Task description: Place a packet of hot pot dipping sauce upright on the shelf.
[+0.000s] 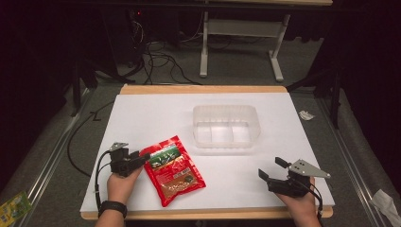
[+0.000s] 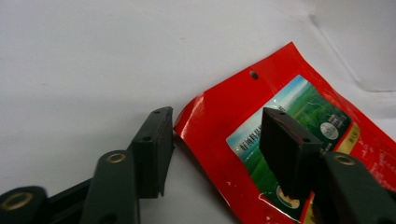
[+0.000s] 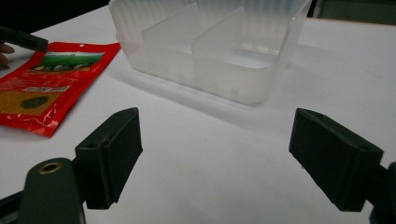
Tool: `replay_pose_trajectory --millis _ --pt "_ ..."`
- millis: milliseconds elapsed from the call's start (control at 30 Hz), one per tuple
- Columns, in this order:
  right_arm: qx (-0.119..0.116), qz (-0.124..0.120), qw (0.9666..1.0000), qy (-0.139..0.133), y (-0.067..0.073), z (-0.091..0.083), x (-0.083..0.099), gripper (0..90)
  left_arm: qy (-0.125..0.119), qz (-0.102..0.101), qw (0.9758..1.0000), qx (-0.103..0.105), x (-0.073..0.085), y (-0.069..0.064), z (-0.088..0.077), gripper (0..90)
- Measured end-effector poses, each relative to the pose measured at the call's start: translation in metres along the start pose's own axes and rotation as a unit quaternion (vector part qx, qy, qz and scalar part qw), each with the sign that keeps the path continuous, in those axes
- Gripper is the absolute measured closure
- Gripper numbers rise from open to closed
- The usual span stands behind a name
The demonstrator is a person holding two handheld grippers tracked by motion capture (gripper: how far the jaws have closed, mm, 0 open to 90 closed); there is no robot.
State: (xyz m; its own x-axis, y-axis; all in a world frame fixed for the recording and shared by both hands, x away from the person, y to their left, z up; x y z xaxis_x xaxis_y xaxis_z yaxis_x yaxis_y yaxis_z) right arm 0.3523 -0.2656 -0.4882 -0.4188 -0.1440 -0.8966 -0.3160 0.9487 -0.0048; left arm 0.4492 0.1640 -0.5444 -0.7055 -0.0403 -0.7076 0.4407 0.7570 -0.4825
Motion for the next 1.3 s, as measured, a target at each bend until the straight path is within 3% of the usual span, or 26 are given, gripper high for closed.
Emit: replay_pose_trajectory --millis 100,167,500,633,833,1033,1200,1233,1267,1300 --pt "-0.001 0.005 1.0 0.001 -0.001 -0.001 0.0 17.4 -0.012 -0.014 0.9997 0.017 -0.001 -0.003 0.0 54.9" --pt "0.0 0.004 1.0 -0.001 -0.002 -0.001 -0.001 17.4 -0.01 -0.012 0.9997 0.019 0.0 -0.004 0.0 60.2" --pt "0.001 0.0 1.0 -0.003 -0.003 -0.002 -0.002 17.5 -0.039 0.019 0.9975 0.056 -0.006 -0.023 -0.009 72.3" --pt "0.001 0.004 1.0 0.001 -0.001 -0.001 -0.001 17.5 -0.018 0.032 0.9979 0.053 -0.001 -0.024 -0.002 73.8" --pt "-0.003 -0.002 1.0 -0.003 0.0 -0.002 -0.001 17.9 -0.013 0.061 0.997 0.046 -0.002 -0.031 -0.002 86.0" --pt "-0.005 0.005 1.0 -0.001 0.0 0.0 -0.001 17.9 -0.031 0.087 0.9951 0.036 -0.007 -0.04 -0.007 89.2" --pt "-0.006 0.008 0.9999 -0.004 0.0 -0.003 -0.002 18.1 -0.057 0.111 0.9914 0.041 -0.013 -0.055 -0.02 89.7" --pt "-0.005 0.009 0.9999 -0.004 0.001 -0.004 -0.002 18.1 -0.08 0.091 0.9913 0.051 -0.016 -0.064 -0.021 89.6" --pt "-0.007 0.009 0.9999 -0.004 0.001 -0.004 -0.002 18.1 -0.071 0.118 0.9895 0.044 -0.016 -0.061 -0.026 89.7" --pt "-0.006 0.009 0.9999 -0.003 0.001 -0.003 -0.002 18.0 -0.076 0.12 0.9888 0.046 -0.018 -0.064 -0.029 89.7"
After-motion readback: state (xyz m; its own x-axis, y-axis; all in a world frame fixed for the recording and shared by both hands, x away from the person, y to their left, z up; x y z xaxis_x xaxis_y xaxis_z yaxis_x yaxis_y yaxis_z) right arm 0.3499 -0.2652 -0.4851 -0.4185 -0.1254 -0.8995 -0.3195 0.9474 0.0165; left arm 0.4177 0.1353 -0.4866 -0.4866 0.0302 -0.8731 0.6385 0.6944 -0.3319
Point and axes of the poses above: each handheld gripper's, and its own axes: z roughly forward along the jaws, x roughly out of its underside, y roughly to its left, the point moved 10 cm from there along z, roughly forward along the jaws, and after that the axes turned 12 degrees about x, right-handed, at the moved point
